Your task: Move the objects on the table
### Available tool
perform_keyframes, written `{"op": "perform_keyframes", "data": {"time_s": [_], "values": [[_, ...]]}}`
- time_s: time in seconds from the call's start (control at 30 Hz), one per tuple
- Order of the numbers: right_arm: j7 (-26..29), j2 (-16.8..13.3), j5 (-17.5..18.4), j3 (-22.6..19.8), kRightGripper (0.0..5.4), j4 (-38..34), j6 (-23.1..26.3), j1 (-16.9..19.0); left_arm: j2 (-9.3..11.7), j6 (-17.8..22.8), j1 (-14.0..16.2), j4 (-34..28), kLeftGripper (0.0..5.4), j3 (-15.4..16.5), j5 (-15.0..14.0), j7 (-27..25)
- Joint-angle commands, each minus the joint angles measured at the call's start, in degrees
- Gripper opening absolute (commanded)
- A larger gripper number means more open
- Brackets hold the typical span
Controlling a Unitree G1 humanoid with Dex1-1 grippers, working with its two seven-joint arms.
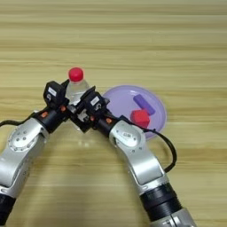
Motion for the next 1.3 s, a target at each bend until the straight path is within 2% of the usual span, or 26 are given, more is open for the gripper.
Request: {"op": "perform_keyframes", "data": {"time_s": [0.03,0.17,0.27,0.53,0.83,0.97,1.03,1.17,1.3], "values": [[0.87,0.71,0.45,0.54,3.52,0.52,1.46,-0.77,-1.35,-0.62,-1.62,-1.35,2.95,-0.69,0.18,-0.51],[0.68,0.81,0.57,0.28,3.52,0.76,1.51,-0.87,-1.31,-0.47,-1.65,-1.42,2.95,-0.62,0.48,-0.17],[-0.26,1.21,0.81,-0.73,3.47,1.54,1.14,-1.25,-1.34,0.02,-1.73,-1.41,3.56,-0.38,0.62,0.37],[-7.51,1.47,-1.82,-6.85,3.23,3.68,-4.43,-4.57,-1.0,0.61,-2.06,-1.38,4.43,-0.02,0.23,0.3],[-10.38,2.2,-0.5,-11.32,3.2,5.92,-5.12,-6.43,-1.07,0.02,-2.36,-1.49,5.4,1.55,-0.11,0.29],[-13.5,1.22,-0.97,-15.32,3.2,5.95,-6.99,-7.58,-0.55,-1.24,-4.1,-0.19,5.4,5.25,-0.58,1.33],[-15.22,-0.06,-1.3,-17.96,3.19,6.2,-7.99,-7.83,0.12,-1.76,-5.4,1.33,5.4,8.27,-0.48,2.56],[-18.62,-3.15,-1.21,-23.79,3.18,9.18,-8.71,-7.18,2.63,-4.76,-8.22,8.22,5.4,14.64,0.63,5.65],[-20.34,-5.97,-1.2,-27.72,3.18,11.75,-9.22,-5.77,4.68,-8.3,-10.82,16.43,5.4,20.06,-0.44,7.03]]}}
